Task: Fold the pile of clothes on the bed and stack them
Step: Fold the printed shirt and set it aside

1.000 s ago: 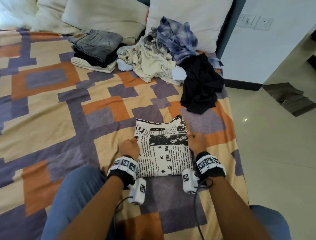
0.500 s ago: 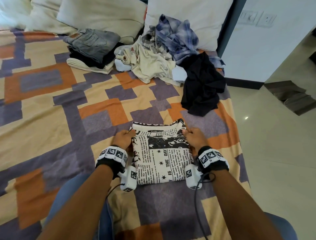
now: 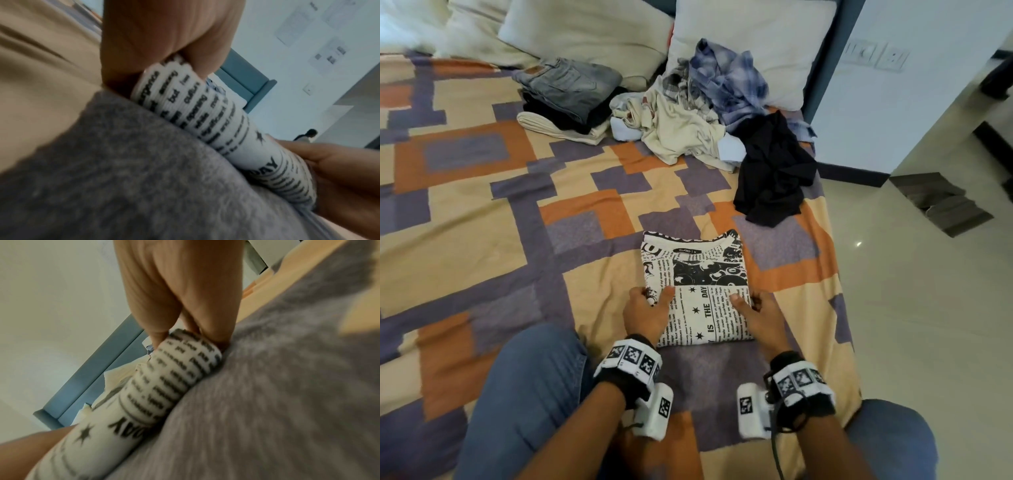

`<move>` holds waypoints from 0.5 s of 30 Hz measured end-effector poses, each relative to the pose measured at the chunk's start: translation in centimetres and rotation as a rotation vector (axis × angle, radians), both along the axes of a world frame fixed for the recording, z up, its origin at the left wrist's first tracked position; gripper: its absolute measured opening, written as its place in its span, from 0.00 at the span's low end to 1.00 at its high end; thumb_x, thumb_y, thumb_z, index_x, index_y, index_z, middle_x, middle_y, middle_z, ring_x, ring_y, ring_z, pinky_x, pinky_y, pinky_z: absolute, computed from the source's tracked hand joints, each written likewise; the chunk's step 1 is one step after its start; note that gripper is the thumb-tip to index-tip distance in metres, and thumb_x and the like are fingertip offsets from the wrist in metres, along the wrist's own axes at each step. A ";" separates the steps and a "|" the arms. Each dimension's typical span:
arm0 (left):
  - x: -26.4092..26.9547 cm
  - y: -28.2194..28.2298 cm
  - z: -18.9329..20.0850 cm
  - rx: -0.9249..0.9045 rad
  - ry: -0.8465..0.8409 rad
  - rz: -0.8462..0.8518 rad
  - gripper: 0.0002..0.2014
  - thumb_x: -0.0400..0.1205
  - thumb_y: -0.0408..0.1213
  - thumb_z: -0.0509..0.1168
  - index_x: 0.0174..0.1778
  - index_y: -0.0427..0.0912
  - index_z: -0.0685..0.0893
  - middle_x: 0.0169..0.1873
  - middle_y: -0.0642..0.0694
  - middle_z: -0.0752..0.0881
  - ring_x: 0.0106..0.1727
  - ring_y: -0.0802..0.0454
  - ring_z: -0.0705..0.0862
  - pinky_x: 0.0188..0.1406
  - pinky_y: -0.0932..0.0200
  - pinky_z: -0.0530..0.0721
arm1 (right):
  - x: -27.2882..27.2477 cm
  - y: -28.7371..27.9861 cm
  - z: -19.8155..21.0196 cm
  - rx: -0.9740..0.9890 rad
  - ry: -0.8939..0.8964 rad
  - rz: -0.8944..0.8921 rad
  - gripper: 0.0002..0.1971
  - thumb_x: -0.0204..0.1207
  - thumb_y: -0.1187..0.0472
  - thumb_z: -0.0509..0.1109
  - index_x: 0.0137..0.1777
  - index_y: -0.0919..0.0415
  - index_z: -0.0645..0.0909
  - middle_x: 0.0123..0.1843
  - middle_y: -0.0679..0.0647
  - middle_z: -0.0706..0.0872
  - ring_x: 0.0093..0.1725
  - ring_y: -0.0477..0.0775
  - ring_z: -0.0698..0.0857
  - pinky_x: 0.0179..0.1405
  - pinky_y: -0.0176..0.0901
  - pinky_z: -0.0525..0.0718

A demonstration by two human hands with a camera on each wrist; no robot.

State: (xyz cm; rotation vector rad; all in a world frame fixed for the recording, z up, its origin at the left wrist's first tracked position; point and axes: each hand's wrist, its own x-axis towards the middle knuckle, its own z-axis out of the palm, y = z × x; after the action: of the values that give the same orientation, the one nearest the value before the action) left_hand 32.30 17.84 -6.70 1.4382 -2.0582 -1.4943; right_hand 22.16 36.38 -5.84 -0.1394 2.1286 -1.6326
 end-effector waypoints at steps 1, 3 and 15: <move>0.0 0.3 0.2 -0.029 -0.025 0.013 0.28 0.79 0.57 0.68 0.65 0.38 0.79 0.58 0.39 0.86 0.60 0.37 0.84 0.60 0.47 0.81 | 0.5 -0.3 -0.6 0.033 0.041 -0.061 0.09 0.78 0.54 0.75 0.52 0.58 0.82 0.47 0.53 0.92 0.48 0.53 0.91 0.49 0.55 0.90; 0.1 0.4 0.9 -0.064 -0.038 0.025 0.22 0.84 0.53 0.62 0.59 0.35 0.81 0.56 0.35 0.86 0.58 0.33 0.83 0.56 0.48 0.79 | 1.0 -0.8 -0.9 0.157 0.128 -0.119 0.10 0.80 0.52 0.72 0.51 0.58 0.82 0.46 0.52 0.90 0.48 0.56 0.89 0.48 0.52 0.88; 1.5 0.4 1.5 -0.090 -0.003 0.065 0.24 0.89 0.49 0.53 0.53 0.29 0.84 0.51 0.30 0.86 0.43 0.40 0.76 0.43 0.54 0.71 | 0.8 -0.8 -0.8 0.447 0.238 -0.077 0.15 0.87 0.56 0.61 0.55 0.70 0.80 0.52 0.66 0.87 0.53 0.65 0.84 0.43 0.42 0.71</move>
State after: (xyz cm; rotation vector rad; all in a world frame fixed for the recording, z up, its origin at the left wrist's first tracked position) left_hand 33.80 18.26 -5.18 1.4593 -2.0332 -1.3576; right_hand 23.00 35.54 -6.69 -0.1153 2.6540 -1.1849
